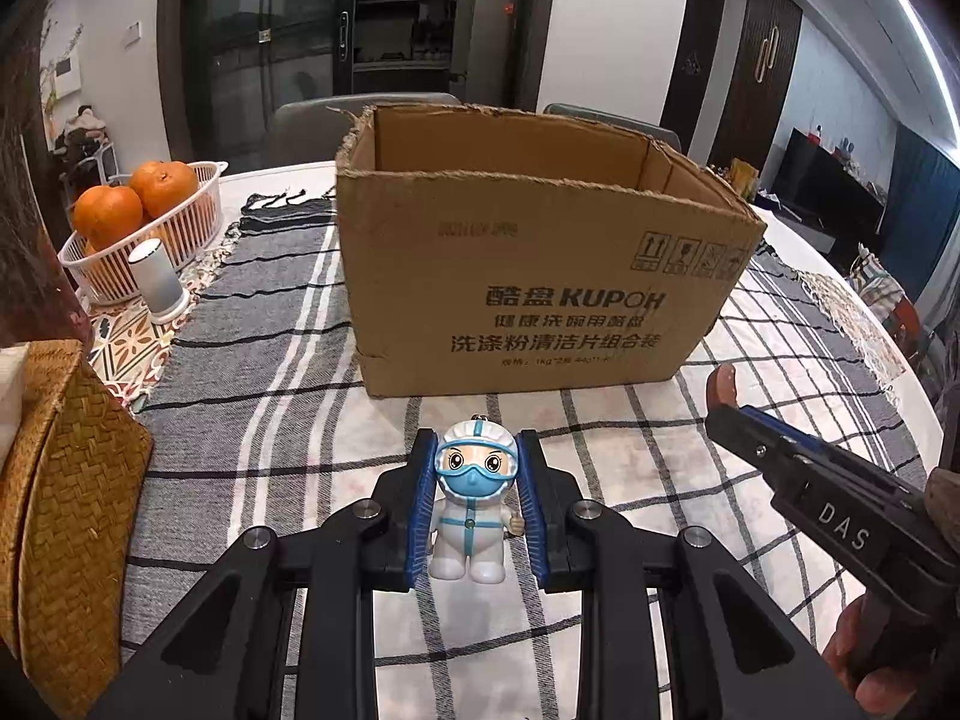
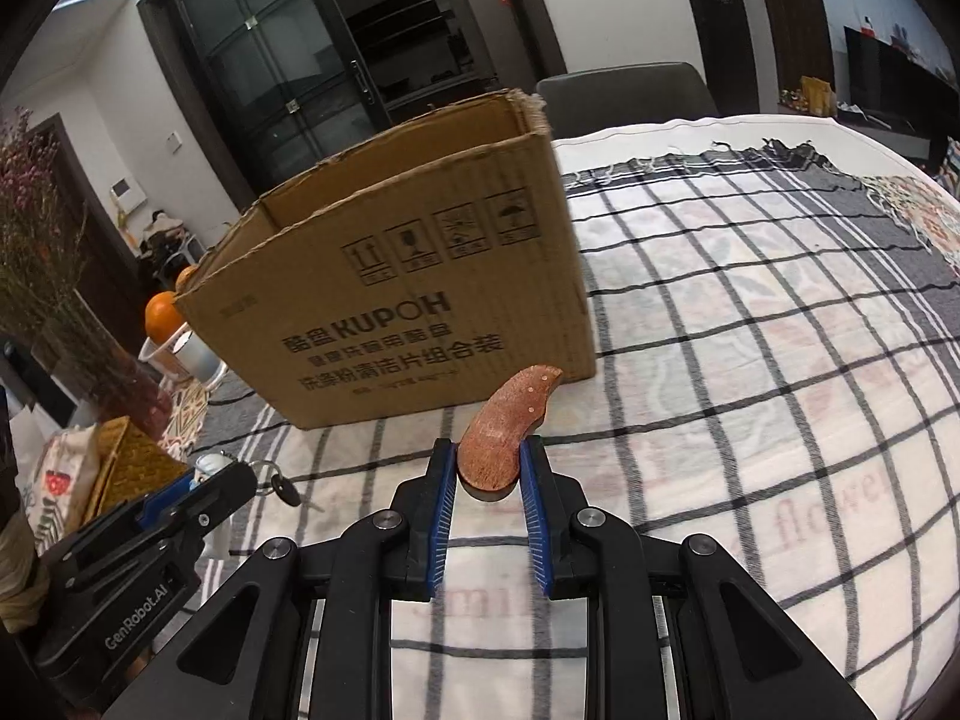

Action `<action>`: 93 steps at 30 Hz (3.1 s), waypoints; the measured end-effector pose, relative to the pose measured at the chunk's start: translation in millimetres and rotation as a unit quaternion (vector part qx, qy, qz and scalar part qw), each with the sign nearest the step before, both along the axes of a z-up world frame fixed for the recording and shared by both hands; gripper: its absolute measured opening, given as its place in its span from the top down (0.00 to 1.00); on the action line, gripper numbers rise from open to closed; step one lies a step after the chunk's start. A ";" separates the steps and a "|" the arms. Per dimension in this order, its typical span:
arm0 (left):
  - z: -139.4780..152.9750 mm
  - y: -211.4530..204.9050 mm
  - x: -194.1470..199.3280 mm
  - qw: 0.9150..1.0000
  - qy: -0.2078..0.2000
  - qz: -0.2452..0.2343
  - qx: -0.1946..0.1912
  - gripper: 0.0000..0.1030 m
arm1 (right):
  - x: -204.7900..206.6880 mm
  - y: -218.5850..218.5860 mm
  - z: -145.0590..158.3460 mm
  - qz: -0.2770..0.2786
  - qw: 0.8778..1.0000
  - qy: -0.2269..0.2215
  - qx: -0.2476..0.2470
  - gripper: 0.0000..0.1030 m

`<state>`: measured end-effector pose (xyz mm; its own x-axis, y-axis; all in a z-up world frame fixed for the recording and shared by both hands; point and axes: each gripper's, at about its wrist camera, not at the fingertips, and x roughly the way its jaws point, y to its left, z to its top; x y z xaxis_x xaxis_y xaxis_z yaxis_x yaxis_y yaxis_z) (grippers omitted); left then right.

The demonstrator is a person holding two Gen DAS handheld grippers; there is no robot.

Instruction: Organize rigid objects

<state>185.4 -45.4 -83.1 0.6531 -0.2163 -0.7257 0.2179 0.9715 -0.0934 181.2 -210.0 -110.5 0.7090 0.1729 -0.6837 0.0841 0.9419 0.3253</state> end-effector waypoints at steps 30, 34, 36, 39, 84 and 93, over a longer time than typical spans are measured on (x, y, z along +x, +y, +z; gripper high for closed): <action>102.9 -10.3 36.8 0.994 -0.103 -0.032 -0.027 0.74 | 16.0 4.8 96.8 0.022 0.994 -0.105 -0.012 0.77; 111.8 -11.7 47.0 0.993 -0.108 -0.033 -0.031 0.74 | 24.9 5.5 107.7 0.025 0.993 -0.116 -0.019 0.77; 116.9 -13.9 51.9 0.993 -0.112 -0.035 -0.031 0.74 | 29.1 5.8 112.4 0.027 0.992 -0.120 -0.020 0.77; 122.9 -16.5 61.0 0.992 -0.117 -0.038 -0.025 0.74 | 36.4 7.2 117.8 0.030 0.991 -0.125 -0.027 0.77; 122.9 -0.1 26.2 0.990 -0.127 0.053 0.035 0.11 | 23.5 -1.4 131.4 -0.032 0.989 -0.080 -0.120 0.31; 139.7 13.0 -31.2 0.982 -0.165 0.082 0.046 0.00 | -31.7 7.3 152.4 -0.046 0.982 -0.111 -0.145 0.24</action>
<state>154.1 -32.3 56.6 0.8766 -0.0330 -0.4801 0.0623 0.9970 0.0451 149.5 -202.7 42.0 0.8498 -0.0772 -0.5215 0.1296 0.9895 0.0646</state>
